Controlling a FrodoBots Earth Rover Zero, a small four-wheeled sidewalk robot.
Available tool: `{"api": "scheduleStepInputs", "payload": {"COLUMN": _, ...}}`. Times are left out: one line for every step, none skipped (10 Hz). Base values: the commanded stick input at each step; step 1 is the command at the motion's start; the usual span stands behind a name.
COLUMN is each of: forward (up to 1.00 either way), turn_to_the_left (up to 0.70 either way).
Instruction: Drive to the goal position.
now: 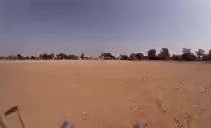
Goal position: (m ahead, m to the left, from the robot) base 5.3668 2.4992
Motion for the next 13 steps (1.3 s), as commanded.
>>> {"api": "scheduleStepInputs", "payload": {"forward": 0.7, "turn_to_the_left": 0.0}}
{"api": "scheduleStepInputs", "payload": {"forward": 0.7, "turn_to_the_left": 0.0}}
{"api": "scheduleStepInputs", "payload": {"forward": 0.7, "turn_to_the_left": 0.0}}
{"api": "scheduleStepInputs", "payload": {"forward": 0.7, "turn_to_the_left": 0.0}}
{"api": "scheduleStepInputs", "payload": {"forward": 0.7, "turn_to_the_left": 0.0}}
{"api": "scheduleStepInputs", "payload": {"forward": 0.7, "turn_to_the_left": 0.0}}
{"api": "scheduleStepInputs", "payload": {"forward": 0.7, "turn_to_the_left": 0.0}}
{"api": "scheduleStepInputs", "payload": {"forward": 0.7, "turn_to_the_left": 0.0}}
{"api": "scheduleStepInputs", "payload": {"forward": 0.7, "turn_to_the_left": 0.0}}
{"api": "scheduleStepInputs", "payload": {"forward": 0.7, "turn_to_the_left": 0.0}}
{"api": "scheduleStepInputs", "payload": {"forward": 0.7, "turn_to_the_left": 0.0}}
{"api": "scheduleStepInputs", "payload": {"forward": 0.7, "turn_to_the_left": 0.0}}
{"api": "scheduleStepInputs", "payload": {"forward": 0.7, "turn_to_the_left": 0.0}}
